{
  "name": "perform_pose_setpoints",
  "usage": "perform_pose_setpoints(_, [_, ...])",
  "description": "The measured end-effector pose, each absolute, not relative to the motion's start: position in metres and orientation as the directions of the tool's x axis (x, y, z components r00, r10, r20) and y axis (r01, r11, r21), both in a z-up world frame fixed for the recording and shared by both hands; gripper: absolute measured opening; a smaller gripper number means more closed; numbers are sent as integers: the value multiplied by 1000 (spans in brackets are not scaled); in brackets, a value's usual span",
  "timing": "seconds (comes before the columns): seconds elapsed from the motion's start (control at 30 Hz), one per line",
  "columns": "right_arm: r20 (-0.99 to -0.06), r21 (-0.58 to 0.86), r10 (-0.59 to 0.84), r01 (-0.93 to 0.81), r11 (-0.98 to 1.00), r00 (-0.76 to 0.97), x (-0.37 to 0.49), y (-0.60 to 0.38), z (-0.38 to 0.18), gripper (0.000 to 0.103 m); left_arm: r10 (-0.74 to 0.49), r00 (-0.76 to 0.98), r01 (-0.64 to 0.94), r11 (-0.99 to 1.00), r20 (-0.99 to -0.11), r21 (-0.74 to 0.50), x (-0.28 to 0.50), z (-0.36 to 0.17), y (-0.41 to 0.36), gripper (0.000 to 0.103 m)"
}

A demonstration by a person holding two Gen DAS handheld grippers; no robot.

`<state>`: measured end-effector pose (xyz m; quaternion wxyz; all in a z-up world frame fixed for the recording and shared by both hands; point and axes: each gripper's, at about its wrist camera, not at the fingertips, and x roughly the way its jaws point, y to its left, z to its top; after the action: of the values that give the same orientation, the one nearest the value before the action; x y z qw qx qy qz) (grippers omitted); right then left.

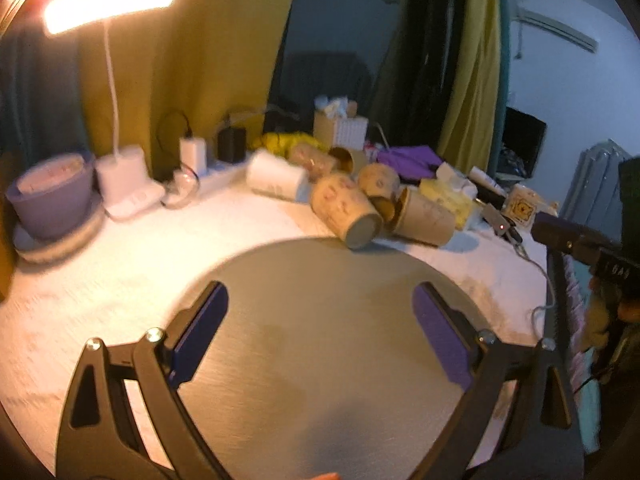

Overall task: Flip cup upright
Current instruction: 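Move the left tool toward the tipped tan bamboo-print paper cup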

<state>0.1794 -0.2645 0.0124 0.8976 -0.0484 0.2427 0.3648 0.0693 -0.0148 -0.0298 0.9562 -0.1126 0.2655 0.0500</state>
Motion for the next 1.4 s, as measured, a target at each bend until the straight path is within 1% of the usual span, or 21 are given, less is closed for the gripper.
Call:
perform_pose_setpoints(0.03, [-475, 98, 637, -683, 724, 608, 186, -268, 11, 70, 25, 842, -164, 963, -540, -212, 78, -31, -20, 95])
perform_pose_setpoints(0.07, [-478, 102, 644, -691, 716, 597, 193, -271, 9, 62, 20, 833, -171, 959, -552, -224, 84, -31, -25, 95])
perform_pose_setpoints(0.1, [-481, 102, 652, -701, 705, 586, 199, -273, 8, 59, 15, 825, -179, 955, -566, -236, 91, -32, -31, 95])
perform_pose_setpoints(0.17, [-496, 99, 664, -724, 683, 559, 212, -277, 3, 48, 15, 814, -192, 950, -581, -245, 103, -30, -43, 95])
perform_pose_setpoints(0.23, [-508, 99, 679, -747, 657, 530, 224, -280, -1, 44, 22, 802, -206, 948, -596, -243, 116, -28, -55, 95])
perform_pose_setpoints(0.33, [-521, 95, 696, -776, 623, 495, 243, -284, -4, 42, 25, 781, -227, 943, -624, -245, 136, -25, -70, 95])
perform_pose_setpoints(0.4, [-521, 91, 703, -787, 610, 485, 254, -287, -5, 39, 15, 767, -233, 938, -642, -256, 152, -24, -81, 95])
perform_pose_setpoints(0.53, [-535, 89, 704, -797, 597, 468, 280, -293, -6, 38, -1, 737, -245, 932, -676, -268, 184, -24, -97, 95])
perform_pose_setpoints(0.67, [-550, 98, 699, -796, 597, 457, 305, -298, -8, 37, -57, 697, -249, 916, -715, -316, 222, -31, -109, 95])
perform_pose_setpoints(0.83, [-560, 97, 702, -806, 584, 441, 326, -299, -6, 37, -122, 670, -254, 889, -733, -381, 253, -35, -119, 95])
perform_pose_setpoints(1.0, [-567, 94, 703, -814, 574, 430, 342, -299, -6, 37, -162, 652, -288, 850, -740, -440, 279, -40, -121, 94])
perform_pose_setpoints(1.17, [-570, 108, 704, -810, 576, 424, 358, -301, -6, 37, -172, 638, -336, 815, -751, -472, 301, -46, -117, 94])
perform_pose_setpoints(1.3, [-573, 117, 703, -807, 579, 421, 364, -302, -8, 37, -154, 607, -410, 780, -780, -473, 320, -57, -111, 94])
perform_pose_setpoints(1.4, [-576, 124, 701, -803, 584, 421, 367, -304, -9, 37, -164, 584, -428, 770, -795, -474, 331, -67, -110, 94])
